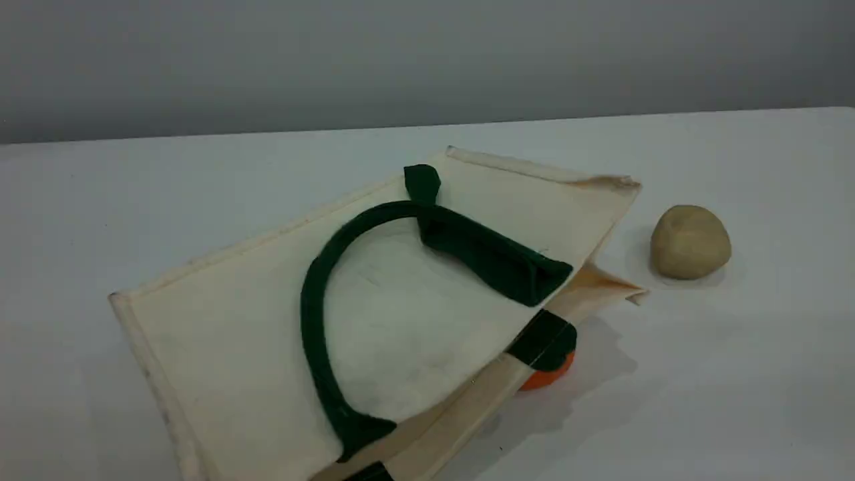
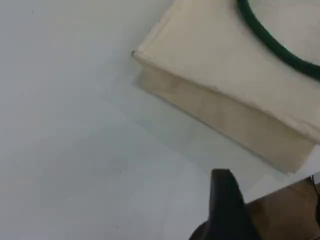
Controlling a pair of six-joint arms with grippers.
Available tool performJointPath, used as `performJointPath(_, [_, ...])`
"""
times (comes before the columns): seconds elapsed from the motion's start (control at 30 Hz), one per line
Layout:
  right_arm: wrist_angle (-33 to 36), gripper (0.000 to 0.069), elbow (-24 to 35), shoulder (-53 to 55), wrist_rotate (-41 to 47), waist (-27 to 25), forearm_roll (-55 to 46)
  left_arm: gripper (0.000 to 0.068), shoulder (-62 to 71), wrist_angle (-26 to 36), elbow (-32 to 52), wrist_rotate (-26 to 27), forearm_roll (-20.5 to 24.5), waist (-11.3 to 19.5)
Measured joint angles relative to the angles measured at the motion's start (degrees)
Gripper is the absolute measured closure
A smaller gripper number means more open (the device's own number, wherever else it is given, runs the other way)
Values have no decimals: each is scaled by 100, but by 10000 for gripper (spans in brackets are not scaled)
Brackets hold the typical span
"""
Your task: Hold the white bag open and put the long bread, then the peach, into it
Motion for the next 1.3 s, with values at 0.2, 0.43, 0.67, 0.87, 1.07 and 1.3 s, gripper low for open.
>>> performJointPath(0.2, [0,139,0,0,0,0,0,304,0,10,0,0,0,0])
performJointPath(0.43, [0,139,0,0,0,0,0,304,0,10,0,0,0,0])
performJointPath(0.67, [0,139,0,0,0,-85,5,304,-179,9,0,0,2,841])
performJointPath(0.87, [0,139,0,-185,0,-366,5,304,-397,10,0,0,2,1834])
performJointPath(1.07, [5,139,0,-472,0,-367,23,304,-682,10,0,0,7,2305])
performJointPath(1.3, [5,139,0,-466,0,-683,23,304,-1139,10,0,0,7,2339])
